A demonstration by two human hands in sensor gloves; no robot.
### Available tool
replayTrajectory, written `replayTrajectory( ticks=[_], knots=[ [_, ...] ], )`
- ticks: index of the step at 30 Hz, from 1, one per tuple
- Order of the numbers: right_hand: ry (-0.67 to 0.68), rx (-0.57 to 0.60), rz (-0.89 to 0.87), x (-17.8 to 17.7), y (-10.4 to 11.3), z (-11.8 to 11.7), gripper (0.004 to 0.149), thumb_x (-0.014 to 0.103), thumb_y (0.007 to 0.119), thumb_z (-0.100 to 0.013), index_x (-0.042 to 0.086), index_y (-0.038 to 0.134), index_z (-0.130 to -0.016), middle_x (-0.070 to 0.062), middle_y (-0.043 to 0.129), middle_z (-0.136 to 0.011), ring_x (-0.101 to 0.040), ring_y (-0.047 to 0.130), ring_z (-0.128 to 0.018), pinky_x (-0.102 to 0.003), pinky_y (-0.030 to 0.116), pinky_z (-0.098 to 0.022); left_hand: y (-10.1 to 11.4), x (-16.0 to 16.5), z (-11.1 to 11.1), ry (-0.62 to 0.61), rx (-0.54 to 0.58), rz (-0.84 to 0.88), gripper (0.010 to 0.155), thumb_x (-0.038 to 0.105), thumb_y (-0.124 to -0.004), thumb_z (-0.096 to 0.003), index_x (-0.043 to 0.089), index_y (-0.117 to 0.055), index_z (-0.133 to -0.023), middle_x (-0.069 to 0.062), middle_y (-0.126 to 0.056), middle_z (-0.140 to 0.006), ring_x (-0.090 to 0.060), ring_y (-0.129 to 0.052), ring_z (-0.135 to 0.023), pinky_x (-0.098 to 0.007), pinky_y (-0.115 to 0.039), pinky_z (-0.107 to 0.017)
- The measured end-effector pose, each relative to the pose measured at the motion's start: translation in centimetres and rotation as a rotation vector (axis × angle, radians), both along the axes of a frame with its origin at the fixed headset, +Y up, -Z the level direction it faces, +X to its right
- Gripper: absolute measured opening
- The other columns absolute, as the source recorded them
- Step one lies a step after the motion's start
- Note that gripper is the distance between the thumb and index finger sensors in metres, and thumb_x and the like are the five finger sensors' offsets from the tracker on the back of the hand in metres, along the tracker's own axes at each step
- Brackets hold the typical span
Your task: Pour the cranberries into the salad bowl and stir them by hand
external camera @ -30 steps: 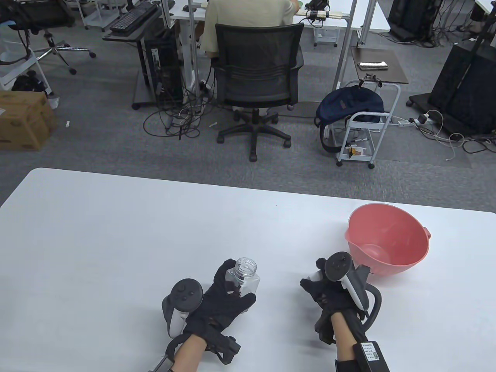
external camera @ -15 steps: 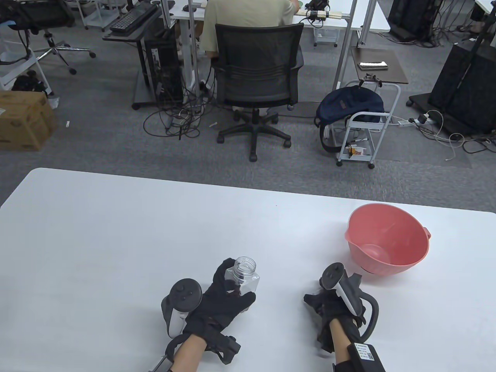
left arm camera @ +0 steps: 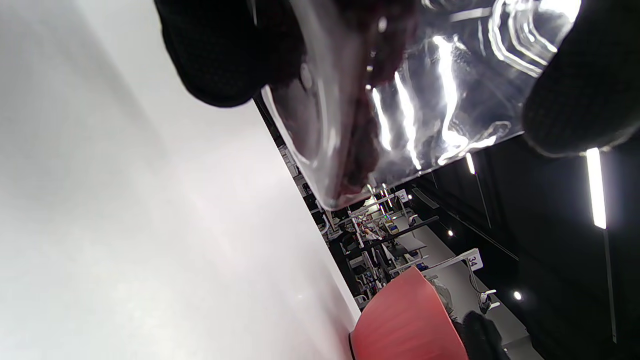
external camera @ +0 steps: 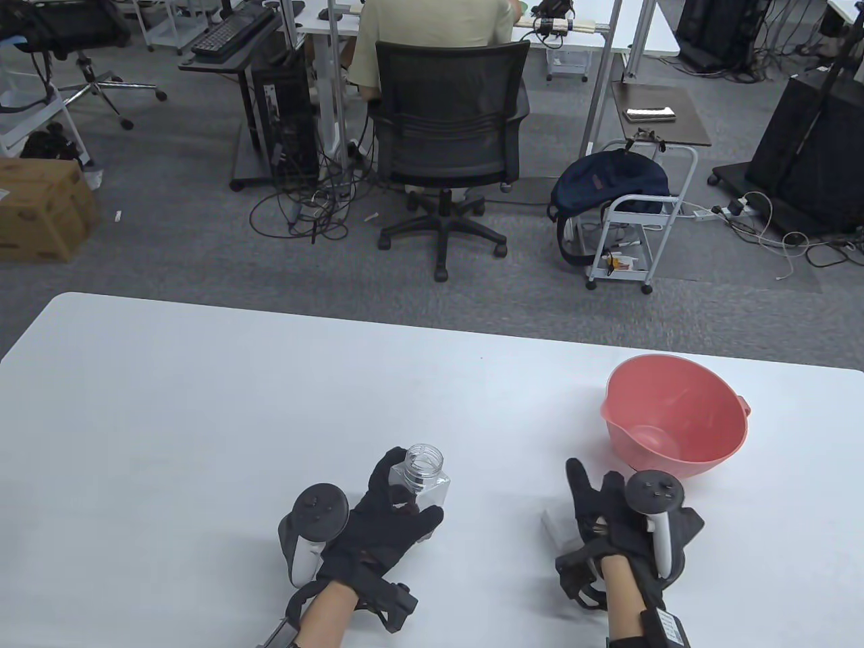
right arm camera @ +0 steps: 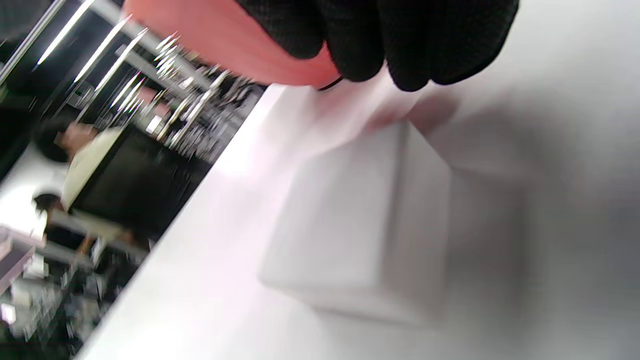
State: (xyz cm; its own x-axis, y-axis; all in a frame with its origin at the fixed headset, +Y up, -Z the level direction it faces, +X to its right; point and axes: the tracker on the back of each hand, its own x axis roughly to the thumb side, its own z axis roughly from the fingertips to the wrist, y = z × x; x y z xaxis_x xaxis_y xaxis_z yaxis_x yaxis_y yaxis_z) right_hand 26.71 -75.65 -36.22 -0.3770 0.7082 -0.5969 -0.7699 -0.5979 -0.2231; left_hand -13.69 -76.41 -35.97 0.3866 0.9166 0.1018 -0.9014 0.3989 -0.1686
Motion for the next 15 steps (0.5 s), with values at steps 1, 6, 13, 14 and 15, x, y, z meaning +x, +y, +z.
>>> replayTrajectory(
  ticks=[1,6,13,14,15],
  knots=[
    [-0.019,0.002,-0.034,0.4,0.0,0.1,0.111,0.091,0.05,-0.031,0.009,0.047,-0.105,-0.026,0.059,-0.11,-0.051,0.071,-0.091,-0.054,0.073,-0.063,0.0,0.0,0.0,-0.001,-0.001,0.004,0.098,0.079,-0.097,-0.0392,0.061,-0.029,-0.108,0.01,-0.068,-0.118,-0.023,-0.078,-0.103,-0.043,-0.082,-0.065],
    [-0.171,0.036,-0.197,2.5,0.0,-0.2,0.112,0.092,0.049,-0.033,0.006,0.037,-0.105,-0.029,0.051,-0.11,-0.051,0.075,-0.089,-0.053,0.077,-0.061,-0.1,0.3,-0.1,-0.014,-0.002,-0.02,0.098,0.079,-0.097,-0.0393,0.061,-0.029,-0.108,0.01,-0.069,-0.118,-0.023,-0.078,-0.103,-0.044,-0.082,-0.065],
    [-0.306,0.051,-0.49,3.5,-1.2,-1.2,0.109,0.089,0.053,-0.037,0.01,0.02,-0.104,-0.03,0.044,-0.11,-0.048,0.088,-0.079,-0.049,0.086,-0.053,-0.2,0.7,-0.1,-0.03,-0.004,-0.03,0.098,0.078,-0.097,-0.0391,0.061,-0.029,-0.108,0.01,-0.068,-0.118,-0.023,-0.078,-0.103,-0.044,-0.082,-0.065],
    [-0.315,0.057,-0.501,3.5,-1.4,-1.3,0.109,0.089,0.053,-0.037,0.011,0.018,-0.104,-0.03,0.044,-0.11,-0.047,0.089,-0.078,-0.048,0.087,-0.052,-0.2,0.7,-0.1,-0.03,-0.004,-0.033,0.098,0.078,-0.097,-0.0391,0.061,-0.029,-0.108,0.011,-0.068,-0.118,-0.023,-0.078,-0.103,-0.044,-0.082,-0.065],
    [-0.342,0.071,-0.511,3.5,-1.6,-1.4,0.109,0.089,0.054,-0.038,0.01,0.018,-0.103,-0.03,0.044,-0.11,-0.046,0.091,-0.077,-0.047,0.088,-0.051,-0.2,0.7,-0.1,-0.03,-0.004,-0.036,0.098,0.078,-0.097,-0.0391,0.061,-0.029,-0.108,0.011,-0.069,-0.118,-0.023,-0.078,-0.103,-0.044,-0.082,-0.065]
  ],
)
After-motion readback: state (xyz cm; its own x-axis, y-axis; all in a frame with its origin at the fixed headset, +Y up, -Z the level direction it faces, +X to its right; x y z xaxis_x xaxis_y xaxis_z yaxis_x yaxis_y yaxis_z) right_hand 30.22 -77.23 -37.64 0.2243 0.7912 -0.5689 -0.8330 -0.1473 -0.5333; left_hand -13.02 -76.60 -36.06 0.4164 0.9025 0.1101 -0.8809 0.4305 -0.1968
